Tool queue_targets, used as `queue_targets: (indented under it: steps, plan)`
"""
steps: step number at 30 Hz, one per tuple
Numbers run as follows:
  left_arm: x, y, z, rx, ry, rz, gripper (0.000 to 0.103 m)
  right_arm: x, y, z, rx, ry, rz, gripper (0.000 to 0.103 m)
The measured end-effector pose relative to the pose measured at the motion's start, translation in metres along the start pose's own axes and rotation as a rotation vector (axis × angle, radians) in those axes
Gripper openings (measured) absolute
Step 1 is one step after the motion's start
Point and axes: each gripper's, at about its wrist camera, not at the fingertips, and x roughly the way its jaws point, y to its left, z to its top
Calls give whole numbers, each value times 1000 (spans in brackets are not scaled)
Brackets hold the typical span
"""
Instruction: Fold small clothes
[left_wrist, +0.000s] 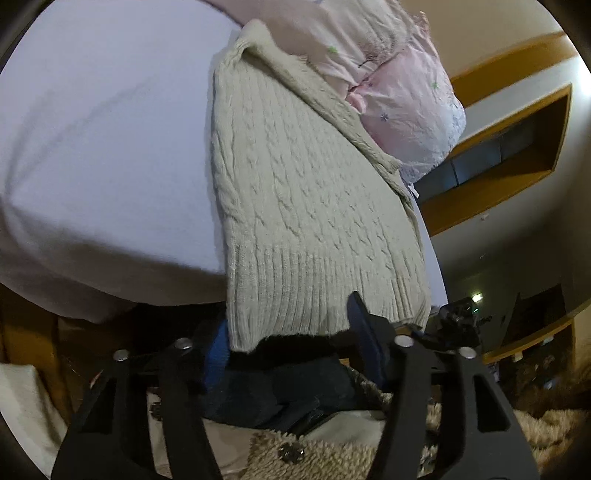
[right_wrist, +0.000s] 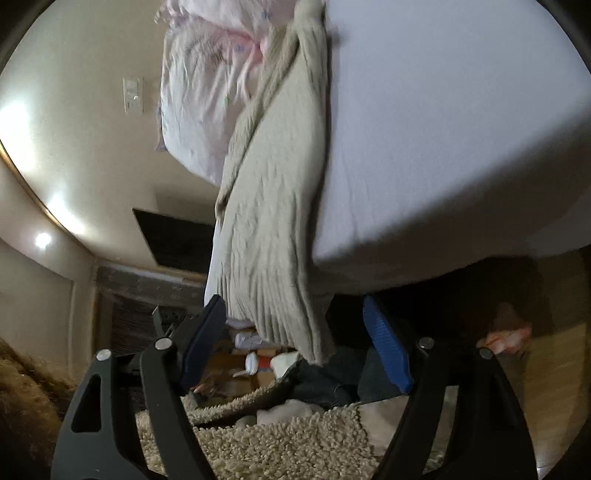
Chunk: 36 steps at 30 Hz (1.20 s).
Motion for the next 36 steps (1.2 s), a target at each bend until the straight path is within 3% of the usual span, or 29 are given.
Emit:
queue_targets:
  steps: [1, 3, 4, 5, 7, 10, 15, 20, 23, 24, 25, 26, 27, 29, 30, 31, 32, 33, 34, 36]
  plan:
    - [2, 3, 0, -28, -2, -11, 52, 5, 0, -2, -1, 14, 24, 59]
    - [2, 7, -1, -57, -9, -19, 43, 13, 4, -4, -28, 28, 67, 21]
    - [2, 9, -1, -67, -8, -12, 28, 13, 7, -6, -47, 24, 80, 11]
    - [-2, 12, -2, -93, -10, -78, 8, 12, 11, -6, -65, 18, 94, 10]
    - [-8, 10, 1, -112, -31, -132, 9, 4, 31, -4, -134, -8, 111, 9]
    - [-18, -14, 14, -16, -57, -144, 8, -12, 72, 8, -254, -61, 119, 9]
    - [-32, -52, 78, 112, -148, -135, 8, -29, 147, 65, -449, -182, 115, 9]
    - [-24, -74, 188, 160, -370, 7, 8, -13, 187, 163, -499, -349, 14, 9]
    - [21, -70, 247, 129, -381, 110, 9, 2, 166, 220, -422, -439, -68, 9]
    - [38, -67, 262, 130, -367, 157, 9, 19, 155, 247, -372, -457, -131, 9]
    - [61, -63, 280, 127, -344, 242, 9, 31, 145, 264, -334, -466, -200, 11]
    - [72, -60, 286, 124, -324, 292, 9, 50, 127, 287, -261, -461, -336, 19]
    - [81, -55, 293, 106, -300, 318, 9, 60, 112, 297, -200, -445, -417, 29]
    - [83, -38, 303, 8, -244, 254, 11, 70, 86, 310, -82, -406, -503, 45]
    - [76, -33, 302, -13, -249, 226, 17, 67, 80, 311, -49, -406, -470, 50]
    - [59, -28, 298, -20, -284, 212, 40, 61, 80, 309, -49, -428, -445, 60]
    - [47, -27, 295, -19, -315, 223, 70, 52, 85, 304, -58, -463, -450, 87]
    - [37, -27, 294, -19, -344, 237, 81, 39, 92, 298, -80, -528, -476, 101]
    - [26, -23, 289, -21, -364, 248, 84, 27, 99, 289, -118, -590, -471, 101]
    - [13, -9, 281, -46, -321, 229, 83, 18, 105, 283, -168, -600, -443, 101]
